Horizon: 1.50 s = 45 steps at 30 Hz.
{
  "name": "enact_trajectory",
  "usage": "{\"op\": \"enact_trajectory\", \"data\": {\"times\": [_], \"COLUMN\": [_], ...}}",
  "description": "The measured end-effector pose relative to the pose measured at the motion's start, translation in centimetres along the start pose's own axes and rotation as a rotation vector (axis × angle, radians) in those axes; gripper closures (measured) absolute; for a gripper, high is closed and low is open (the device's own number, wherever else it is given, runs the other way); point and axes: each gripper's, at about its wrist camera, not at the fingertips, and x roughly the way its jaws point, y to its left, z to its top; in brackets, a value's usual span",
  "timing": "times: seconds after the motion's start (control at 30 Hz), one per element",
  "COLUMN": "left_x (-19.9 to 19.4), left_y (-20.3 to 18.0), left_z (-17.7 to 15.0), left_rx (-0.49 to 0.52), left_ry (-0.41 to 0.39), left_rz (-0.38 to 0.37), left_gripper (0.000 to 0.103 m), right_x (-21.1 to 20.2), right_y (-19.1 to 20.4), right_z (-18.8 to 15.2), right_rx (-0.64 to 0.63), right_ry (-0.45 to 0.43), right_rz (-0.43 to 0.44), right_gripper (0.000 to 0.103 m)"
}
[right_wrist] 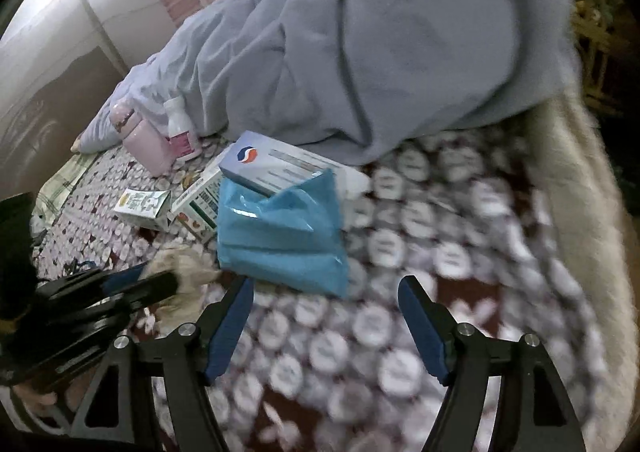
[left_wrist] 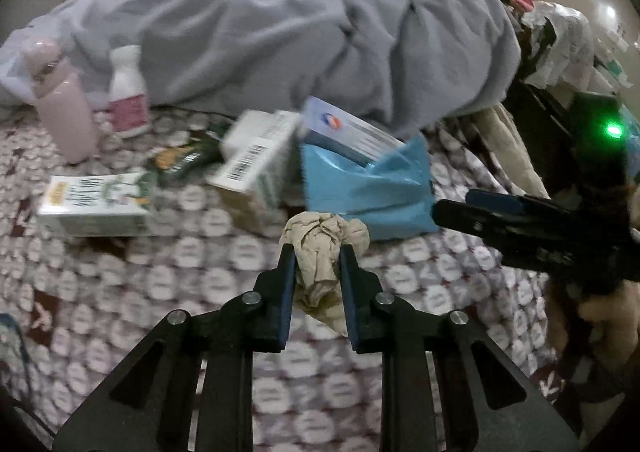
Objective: Collect trash
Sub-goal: 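Grasp the crumpled beige tissue with the left tool while the right tool grasps the blue bag, then carry the tissue and blue bag over the bucket and release both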
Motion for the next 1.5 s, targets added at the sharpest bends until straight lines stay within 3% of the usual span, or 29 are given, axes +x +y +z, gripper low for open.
{"op": "enact_trajectory", "data": {"times": [0.13,0.33,0.43,0.5,0.53,0.57,0.63,0.77,1.03,1.5], "left_x": [0.6,1.2,1.2,1.3,1.3,1.4,1.4,1.2,0.4,-0.4], "left_y": [1.4,2.8,3.1,3.3,3.3,3.3,3.0,1.7,-2.0,-14.8], "left_z": [0.2,0.1,-0.2,-0.3,-0.4,-0.4,-0.4,-0.4,-0.3,0.3], "left_rx": [-0.016,-0.05,-0.054,-0.057,-0.06,-0.066,-0.071,-0.056,-0.019,0.162], "left_ry": [-0.002,0.006,0.012,0.014,0.015,0.017,0.019,0.012,-0.005,-0.039], "left_rz": [0.039,0.032,0.032,0.035,0.035,0.033,0.027,0.016,-0.011,-0.098], "left_gripper": [0.084,0.084,0.084,0.084,0.084,0.084,0.084,0.084,0.084,0.084], "right_x": [1.9,4.4,5.6,5.6,5.4,5.3,4.7,2.7,-3.1,-15.0], "right_y": [1.1,1.6,1.0,0.7,0.7,0.7,0.9,1.4,0.4,-8.8], "right_z": [1.2,2.0,1.9,1.5,1.3,1.1,0.7,-0.3,-2.6,-7.8], "right_rx": [-0.018,-0.016,0.02,0.039,0.04,0.043,0.033,-0.005,-0.003,0.141], "right_ry": [0.009,0.027,0.055,0.034,0.024,0.024,0.019,-0.015,-0.092,-0.228], "right_rz": [-0.013,-0.007,0.051,0.097,0.109,0.125,0.134,0.134,0.12,-0.021], "right_gripper": [0.03,0.026,0.027,0.041,0.063,0.074,0.08,0.086,0.086,0.086]}}
